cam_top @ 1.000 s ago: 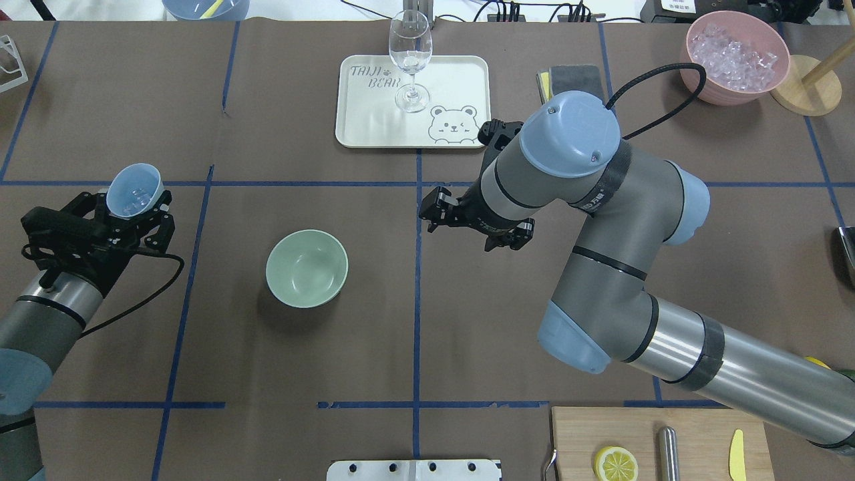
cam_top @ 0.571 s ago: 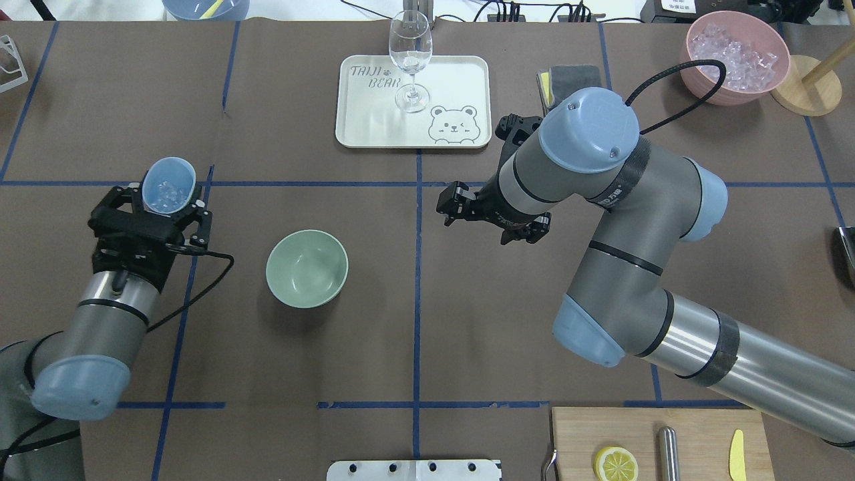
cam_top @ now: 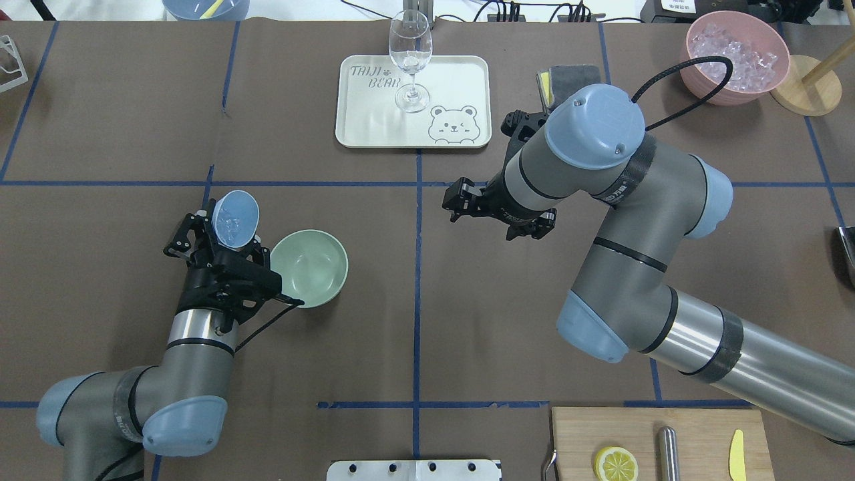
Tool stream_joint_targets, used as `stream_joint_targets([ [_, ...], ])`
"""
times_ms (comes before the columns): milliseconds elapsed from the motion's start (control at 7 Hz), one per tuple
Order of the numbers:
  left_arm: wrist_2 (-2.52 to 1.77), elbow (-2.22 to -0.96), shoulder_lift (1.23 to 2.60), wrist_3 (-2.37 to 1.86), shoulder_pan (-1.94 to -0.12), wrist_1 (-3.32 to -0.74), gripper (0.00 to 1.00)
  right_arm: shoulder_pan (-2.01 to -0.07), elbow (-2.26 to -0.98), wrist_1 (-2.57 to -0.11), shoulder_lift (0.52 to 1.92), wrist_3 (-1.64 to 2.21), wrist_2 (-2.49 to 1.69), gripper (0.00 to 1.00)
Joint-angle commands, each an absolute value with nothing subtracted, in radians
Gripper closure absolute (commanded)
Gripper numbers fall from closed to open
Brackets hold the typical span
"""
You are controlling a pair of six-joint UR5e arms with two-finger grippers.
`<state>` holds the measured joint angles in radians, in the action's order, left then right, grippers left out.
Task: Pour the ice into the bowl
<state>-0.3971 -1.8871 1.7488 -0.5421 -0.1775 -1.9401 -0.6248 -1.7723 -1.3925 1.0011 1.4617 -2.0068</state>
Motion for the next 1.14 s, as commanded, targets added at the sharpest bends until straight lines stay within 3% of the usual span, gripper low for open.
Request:
stream_joint_targets([
  [0, -0.321, -1.885, 1.758, -0.272, -0.149, -1.907, 1.0, -0.624, -1.769, -1.39, 1.005, 1.46, -2.005, 0.0],
  [1000, -0.249, -1.823, 1.793, 0.239, -0.098, -1.907, 1.0, -0.623, -1.766, -1.384, 1.008, 1.462, -2.005, 0.0],
])
